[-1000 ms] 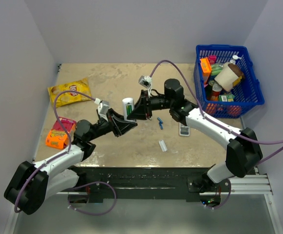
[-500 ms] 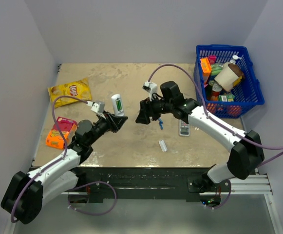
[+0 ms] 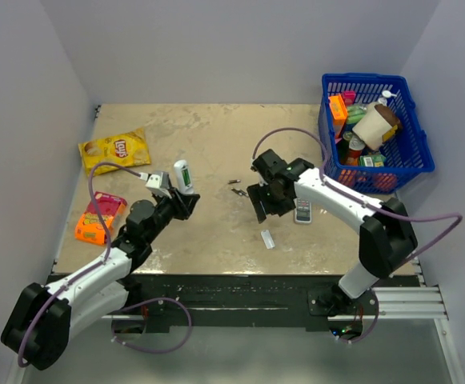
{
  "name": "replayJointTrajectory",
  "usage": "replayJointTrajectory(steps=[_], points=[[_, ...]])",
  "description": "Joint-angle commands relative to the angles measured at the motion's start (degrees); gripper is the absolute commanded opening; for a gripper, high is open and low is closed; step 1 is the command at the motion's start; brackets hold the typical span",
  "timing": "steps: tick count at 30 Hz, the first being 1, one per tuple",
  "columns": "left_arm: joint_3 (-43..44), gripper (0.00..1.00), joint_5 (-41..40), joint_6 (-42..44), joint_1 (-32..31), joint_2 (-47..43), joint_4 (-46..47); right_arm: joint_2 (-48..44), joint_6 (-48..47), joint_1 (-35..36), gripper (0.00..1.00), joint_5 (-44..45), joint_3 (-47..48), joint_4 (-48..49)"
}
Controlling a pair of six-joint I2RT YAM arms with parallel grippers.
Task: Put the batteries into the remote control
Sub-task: Pick up the battery cover at the center of the board.
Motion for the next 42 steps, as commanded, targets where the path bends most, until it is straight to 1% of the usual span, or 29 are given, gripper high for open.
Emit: replayJointTrajectory(steps=[1, 3, 4, 6, 9, 14, 17, 21, 26, 31, 32, 34, 35, 37, 38, 42], points=[[-0.4, 0.00, -1.5, 1.5, 0.2, -1.6, 3.4, 2.8, 4.4, 2.6, 0.67, 3.3, -2.1, -0.4], [-0.5, 0.00, -1.5, 1.3, 0.1, -1.8, 3.4, 4.3, 4.7, 3.5, 0.66, 2.7, -2.8, 0.9], [-0.5, 0.00, -1.5, 1.3, 0.2, -1.8, 3.4, 5.6, 4.9, 3.7, 0.60, 2.6, -3.3, 2.3], [-0.6, 0.00, -1.5, 1.4, 0.2, -2.2, 3.2, 6.5, 5.2, 4.5, 0.56, 2.3, -3.8, 3.9], [-0.7, 0.00, -1.5, 1.3, 0.2, -2.4, 3.1, 8.5, 5.5, 4.9, 0.54, 2.5, -4.9, 6.3], [-0.6, 0.00, -1.5, 1.4, 0.2, -2.6, 3.1, 11.0, 5.7, 4.9, 0.52, 4.3, -5.4, 7.2], [-0.6, 0.00, -1.5, 1.5, 0.2, -2.7, 3.1, 11.6, 5.5, 5.0, 0.50, 5.3, -5.6, 7.5], [-0.5, 0.00, -1.5, 1.6, 0.2, -2.5, 3.2, 12.8, 5.2, 4.9, 0.45, 5.5, -5.9, 8.5], [-0.4, 0.00, -1.3, 1.8, 0.2, -2.4, 3.1, 13.7, 5.3, 5.0, 0.44, 6.3, -6.7, 9.1], [-0.3, 0.00, -1.2, 1.9, 0.2, -2.2, 3.1, 13.7, 5.1, 5.3, 0.38, 7.1, -7.6, 8.9], [-0.2, 0.00, -1.1, 2.0, 0.3, -2.1, 3.1, 13.8, 4.9, 5.5, 0.37, 7.8, -7.6, 8.7], [-0.2, 0.00, -1.0, 2.0, 0.2, -2.1, 3.2, 13.6, 4.6, 5.6, 0.29, 8.6, -7.7, 8.4], [-0.2, 0.00, -0.7, 2.0, 0.2, -1.9, 3.2, 13.4, 4.5, 5.6, 0.22, 9.0, -7.4, 8.2], [0.0, 0.00, -0.5, 2.0, 0.2, -1.9, 3.4, 12.3, 3.8, 5.9, 0.16, 9.0, -6.5, 8.2], [0.0, 0.00, 0.1, 2.0, 0.3, -1.8, 3.5, 11.7, 3.7, 5.9, 0.10, 9.1, -5.3, 8.2], [0.2, 0.00, 2.6, 1.6, 0.2, -1.3, 5.2, 7.5, 3.0, 6.1, 0.04, 9.2, 0.4, 8.6]])
